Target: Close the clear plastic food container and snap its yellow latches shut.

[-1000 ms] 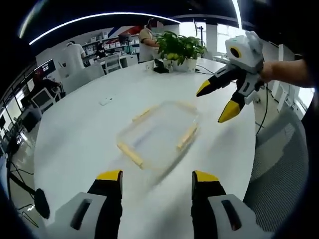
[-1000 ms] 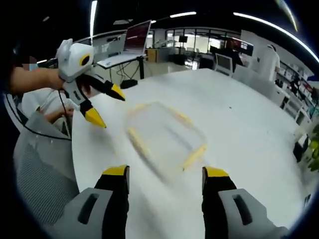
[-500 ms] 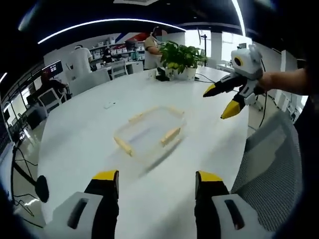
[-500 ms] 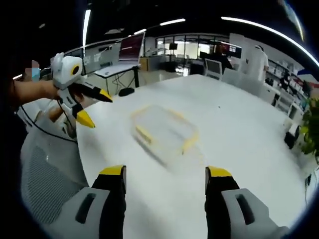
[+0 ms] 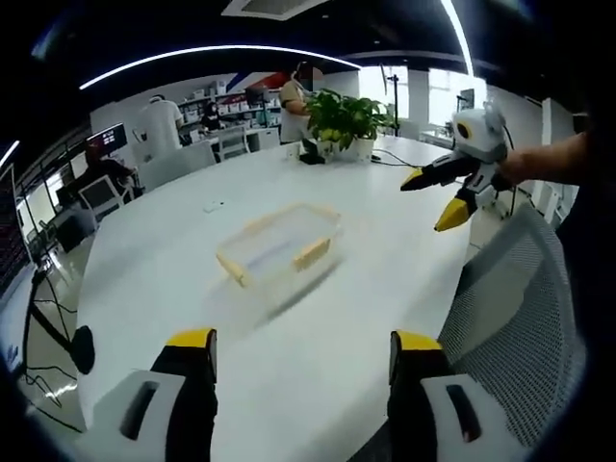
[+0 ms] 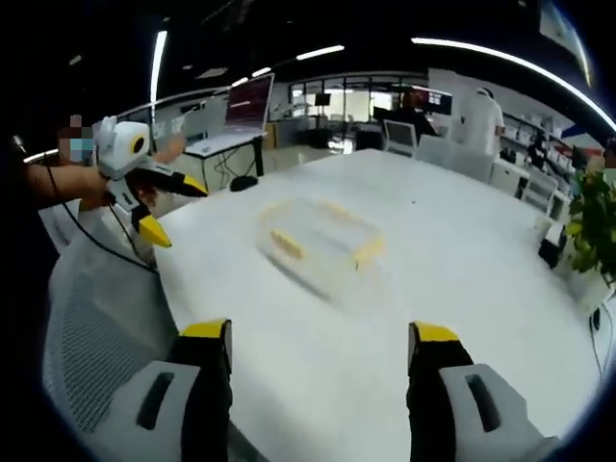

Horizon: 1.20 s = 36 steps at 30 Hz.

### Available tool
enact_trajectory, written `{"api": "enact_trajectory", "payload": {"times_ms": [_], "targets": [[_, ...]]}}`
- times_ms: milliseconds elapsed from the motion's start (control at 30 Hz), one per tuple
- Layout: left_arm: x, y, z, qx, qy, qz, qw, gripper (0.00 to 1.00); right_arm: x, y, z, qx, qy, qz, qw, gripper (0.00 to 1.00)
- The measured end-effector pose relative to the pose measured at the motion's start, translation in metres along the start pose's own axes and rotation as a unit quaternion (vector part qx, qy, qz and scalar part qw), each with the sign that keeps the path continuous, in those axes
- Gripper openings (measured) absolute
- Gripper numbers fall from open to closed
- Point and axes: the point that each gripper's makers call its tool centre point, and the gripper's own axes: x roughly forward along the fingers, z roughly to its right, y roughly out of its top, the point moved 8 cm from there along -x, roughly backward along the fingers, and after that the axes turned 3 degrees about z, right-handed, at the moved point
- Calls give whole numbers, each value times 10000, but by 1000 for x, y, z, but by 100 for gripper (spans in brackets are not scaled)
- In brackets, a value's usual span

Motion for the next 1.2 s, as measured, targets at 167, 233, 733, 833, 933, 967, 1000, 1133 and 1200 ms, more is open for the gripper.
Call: {"api": "enact_trajectory", "payload": {"times_ms": [167, 233, 733, 833, 933, 967, 1000, 1133, 1200], "targets": [[-2, -5, 2, -32, 67, 43, 10000, 79, -3, -7, -4, -68, 13, -13, 10000, 80], [-4, -6, 2, -14, 113, 55, 9999, 84, -4, -9, -5, -100, 13, 12, 9999, 85], [-6, -3, 7, 59, -52, 98, 9999, 99, -6, -17, -10, -194, 156, -55, 9997, 99], [-6, -3, 7, 63, -51, 95, 9999, 99, -6, -17, -11, -215, 180, -69, 9996, 99], [-6, -3, 6, 35, -44, 105, 9999, 99, -6, -17, -12, -233, 184, -84, 9995, 99], [-6, -3, 6, 30, -45, 104, 9999, 99, -6, -17, -11, -231, 186, -83, 9995, 99], [-6, -4, 6, 23, -43, 88, 9999, 99, -6, -17, -11, -224, 187, -81, 9995, 99], [-7, -5, 5, 0, -31, 60, 10000, 99, -6, -16, -11, -239, 199, -98, 9995, 99], [-7, -5, 5, -23, -23, 58, 10000, 99, -7, -15, -11, -249, 209, -112, 9994, 99]]}}
